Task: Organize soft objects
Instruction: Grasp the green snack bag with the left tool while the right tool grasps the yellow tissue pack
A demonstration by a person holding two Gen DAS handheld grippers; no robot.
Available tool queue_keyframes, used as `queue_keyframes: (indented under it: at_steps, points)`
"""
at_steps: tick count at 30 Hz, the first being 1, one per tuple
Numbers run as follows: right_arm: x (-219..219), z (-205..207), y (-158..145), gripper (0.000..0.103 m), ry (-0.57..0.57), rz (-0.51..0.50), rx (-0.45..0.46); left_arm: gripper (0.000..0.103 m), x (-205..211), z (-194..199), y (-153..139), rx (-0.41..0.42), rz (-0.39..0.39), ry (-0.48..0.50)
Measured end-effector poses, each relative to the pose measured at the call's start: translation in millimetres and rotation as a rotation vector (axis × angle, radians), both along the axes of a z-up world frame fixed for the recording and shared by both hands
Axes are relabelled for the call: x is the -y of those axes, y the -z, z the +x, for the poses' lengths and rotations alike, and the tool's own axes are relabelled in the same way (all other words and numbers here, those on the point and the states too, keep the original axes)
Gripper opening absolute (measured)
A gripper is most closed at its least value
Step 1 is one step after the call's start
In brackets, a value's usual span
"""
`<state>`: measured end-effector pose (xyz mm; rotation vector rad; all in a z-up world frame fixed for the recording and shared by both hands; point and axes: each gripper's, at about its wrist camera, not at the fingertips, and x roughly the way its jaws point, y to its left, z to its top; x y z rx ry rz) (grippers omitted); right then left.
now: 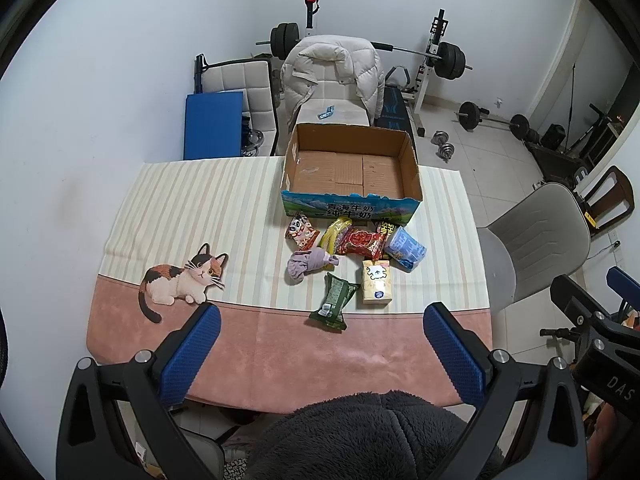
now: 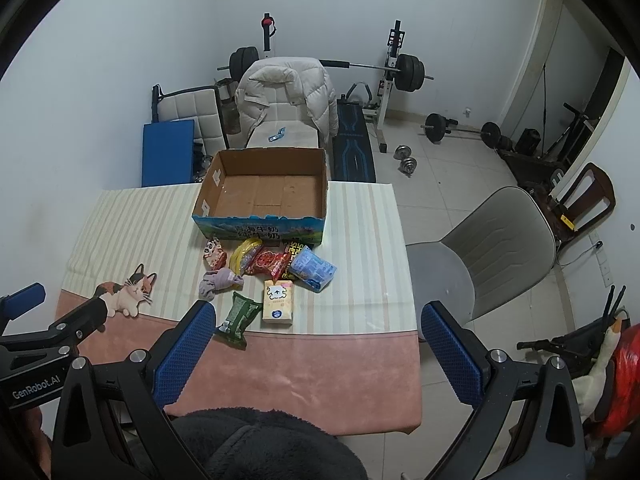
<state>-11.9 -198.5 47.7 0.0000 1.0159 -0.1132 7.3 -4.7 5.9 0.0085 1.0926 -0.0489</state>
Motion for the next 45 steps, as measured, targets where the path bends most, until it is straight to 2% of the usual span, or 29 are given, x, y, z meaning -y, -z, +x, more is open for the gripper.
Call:
queue_keyframes:
  at_steps: [11,14,17,21,23,25,27,30,32,34,37,38,39,40,43,45]
  points:
    - [2,3,4,0.103,-0.005,0.010,-0.002,0.103,0,0,3,-0.005,-0.003,0.002]
    - [3,8,12,0.103,-0.011,0.025,-0.003,0.103,-1,10,14,0.000,0.001,0.003]
    - [6,27,36,0.103,-0.034,0.064,-0.026,0.103,-4,38,37,0.009,0.048,-0.011]
    - [8,73,107,0.103,-0.072,0.116,-0.136,0.103,-16,80,85,-0.058,0.063,-0.033]
    - [7,95,149,0.103,-0.090,0.142,-0.197,0.103,-20,102,121,-0.117,0.079,-0.032]
    - [2,121,206,0.103,-0.107,0.153,-0.293,0.102,-20,121,167,-0.198,0.087,-0.008]
    - [-2,142,254,0.103,-0.114,0.171,-0.376,0.093,-19,130,200,-0.257,0.101,0.017]
    - [-6,166,323,0.095,-0.101,0.222,-0.464,0.081,-11,141,261,-0.382,0.080,0.069]
    - [-9,176,360,0.082,-0.090,0.245,-0.507,0.081,-6,145,296,-0.450,0.071,0.089]
    - [-15,187,394,0.078,-0.077,0.283,-0.562,0.081,-2,146,322,-0.492,0.074,0.104]
    - [-25,198,426,0.074,-0.071,0.319,-0.605,0.081,2,150,345,-0.535,0.072,0.108]
    - [-29,201,435,0.067,-0.074,0.312,-0.622,0.081,2,152,350,-0.544,0.069,0.107]
    - [-32,203,440,0.066,-0.076,0.296,-0.636,0.081,2,154,355,-0.552,0.067,0.104]
    - [-32,205,445,0.058,-0.074,0.284,-0.648,0.081,3,156,360,-0.562,0.066,0.104]
    - [-25,202,443,0.046,-0.071,0.297,-0.670,0.080,10,162,371,-0.590,0.048,0.114]
    - [-18,195,440,0.042,-0.068,0.271,-0.702,0.080,14,165,380,-0.614,0.033,0.127]
